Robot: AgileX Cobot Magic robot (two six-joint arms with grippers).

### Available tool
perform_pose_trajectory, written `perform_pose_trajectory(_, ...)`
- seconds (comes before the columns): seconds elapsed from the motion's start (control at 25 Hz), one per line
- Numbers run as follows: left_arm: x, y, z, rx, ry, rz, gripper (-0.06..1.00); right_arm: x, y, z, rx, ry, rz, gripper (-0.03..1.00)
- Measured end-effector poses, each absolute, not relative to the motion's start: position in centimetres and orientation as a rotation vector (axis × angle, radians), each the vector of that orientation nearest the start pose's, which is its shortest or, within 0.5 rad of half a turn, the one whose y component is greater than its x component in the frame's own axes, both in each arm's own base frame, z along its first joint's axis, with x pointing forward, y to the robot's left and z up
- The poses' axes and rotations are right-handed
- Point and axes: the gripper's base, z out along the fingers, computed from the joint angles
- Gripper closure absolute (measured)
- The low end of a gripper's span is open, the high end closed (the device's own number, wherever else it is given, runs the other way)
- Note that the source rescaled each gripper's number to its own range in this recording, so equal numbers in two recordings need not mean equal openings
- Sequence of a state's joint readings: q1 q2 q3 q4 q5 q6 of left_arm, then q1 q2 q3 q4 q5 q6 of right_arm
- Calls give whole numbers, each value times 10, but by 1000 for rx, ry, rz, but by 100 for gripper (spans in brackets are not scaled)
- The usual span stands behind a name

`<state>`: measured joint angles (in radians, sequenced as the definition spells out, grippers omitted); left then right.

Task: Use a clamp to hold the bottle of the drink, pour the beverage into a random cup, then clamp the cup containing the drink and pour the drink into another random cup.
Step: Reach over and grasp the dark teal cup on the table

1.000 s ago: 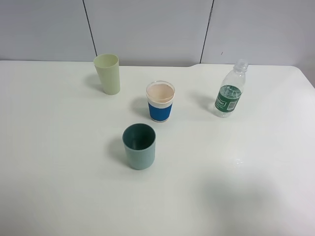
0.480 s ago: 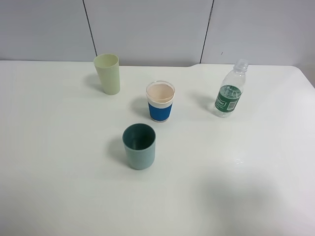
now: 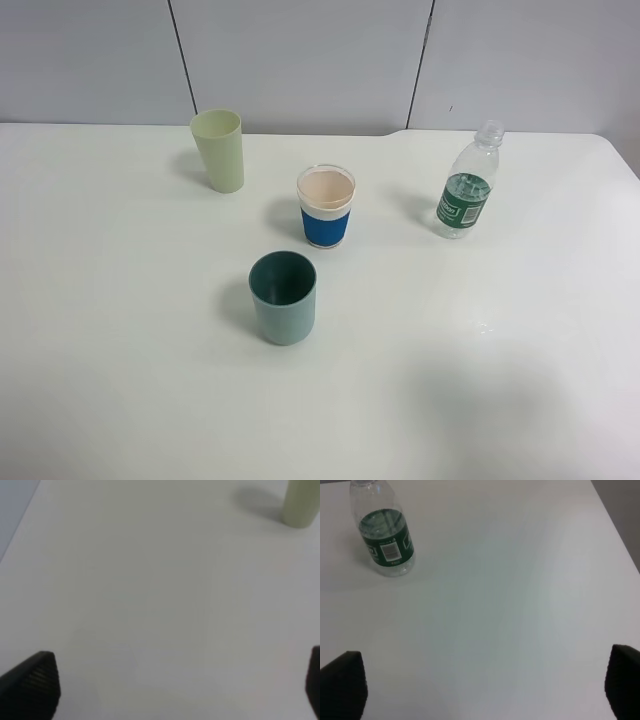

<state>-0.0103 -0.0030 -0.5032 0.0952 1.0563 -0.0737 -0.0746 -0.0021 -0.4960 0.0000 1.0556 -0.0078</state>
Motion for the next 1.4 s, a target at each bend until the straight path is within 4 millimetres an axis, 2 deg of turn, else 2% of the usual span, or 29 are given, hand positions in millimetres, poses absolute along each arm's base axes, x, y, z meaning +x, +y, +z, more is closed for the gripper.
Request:
perform_pose_trajectory(0.84,-4,8,279,-69,2039,70,-6,-5,0,277,68,2040,-52,9)
perform_pose_trajectory(0.96,8,8,286,-57,2080,78,-6,-5,0,277,68,2040,-52,9)
perform_pose_trajectory(1.12,35,6,298,37,2143,96,-6,-5,0,277,68,2040,-52,9)
perform_pose_trajectory(1.4,84,-12,288,397,2311,61,-6,-5,0,277,68,2040,-52,9)
